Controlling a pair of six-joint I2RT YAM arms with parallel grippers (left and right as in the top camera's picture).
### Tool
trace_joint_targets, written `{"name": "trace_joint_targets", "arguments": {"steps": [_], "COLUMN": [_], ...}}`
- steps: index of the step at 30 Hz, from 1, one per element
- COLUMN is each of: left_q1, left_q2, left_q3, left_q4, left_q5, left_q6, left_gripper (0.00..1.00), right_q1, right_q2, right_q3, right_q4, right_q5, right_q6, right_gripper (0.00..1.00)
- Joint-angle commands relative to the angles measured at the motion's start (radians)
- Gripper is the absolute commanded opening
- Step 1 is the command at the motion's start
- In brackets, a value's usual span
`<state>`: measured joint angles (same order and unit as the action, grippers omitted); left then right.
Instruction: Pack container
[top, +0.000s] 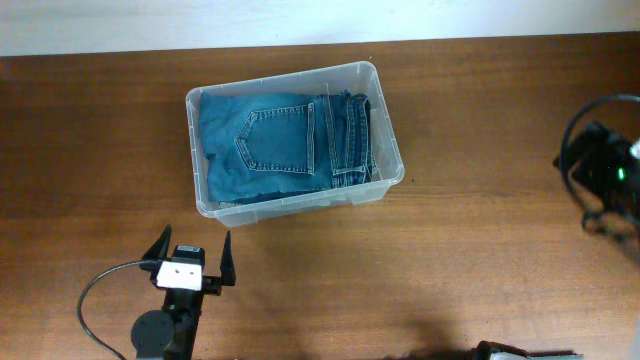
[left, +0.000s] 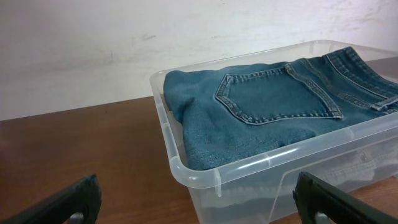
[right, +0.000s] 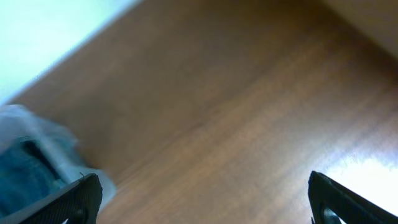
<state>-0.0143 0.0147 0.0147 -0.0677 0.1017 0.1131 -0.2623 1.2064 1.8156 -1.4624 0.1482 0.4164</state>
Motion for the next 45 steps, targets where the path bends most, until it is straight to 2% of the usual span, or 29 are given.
{"name": "trace_joint_targets", "arguments": {"steps": [1,8,11,15,18,23,25,30,35,45], "left_q1": [0.005,0.005,0.005,0.005,0.005,0.005,0.005,0.005,0.005,0.005], "left_q2": [-0.009,-0.009,-0.009,-0.009,-0.009,-0.009,-0.009,-0.009,-0.009,-0.009], "left_q3": [-0.006,-0.006,-0.006,-0.006,-0.006,-0.006,-0.006,-0.006,-0.006,-0.006], "left_q4": [-0.002,-0.002,-0.002,-0.002,-0.002,-0.002,-0.002,-0.002,-0.002,-0.002], "left_q5": [0.007,0.007,0.007,0.007,0.007,0.007,0.007,0.007,0.007,0.007], "left_q6": [0.016,0.016,0.016,0.016,0.016,0.016,0.016,0.016,0.016,0.016], "left_gripper": [0.99,0.99,0.99,0.99,0.99,0.99,0.99,0.99,0.99,0.99], "right_q1": [0.027,0.038,0.131,0.158,0.158,0.158,0.158,0.158,0.158,0.158], "right_q2": [-0.137,-0.390,-0.525,-0.649,-0.754,-0.908,-0.942,-1.059,-1.130,-1.203], "right_q3": [-0.021,-0.174,-0.298,-0.444,-0.628,-0.944,-1.023,-1.326,-1.540,-1.704], "right_q4": [0.000,0.000,-0.003,0.077,0.265,0.534,0.595,0.893,1.121,1.219], "right_q5": [0.002,0.002,0.022,0.055,0.054,-0.073,-0.098,-0.232,-0.327,-0.335], "right_q6": [0.008,0.008,0.008,0.008,0.001,-0.174,-0.177,-0.177,-0.177,-0.177], "right_gripper": [0.98,0.98,0.98,0.99,0.98,0.98,0.98,0.98,0.98,0.99]}}
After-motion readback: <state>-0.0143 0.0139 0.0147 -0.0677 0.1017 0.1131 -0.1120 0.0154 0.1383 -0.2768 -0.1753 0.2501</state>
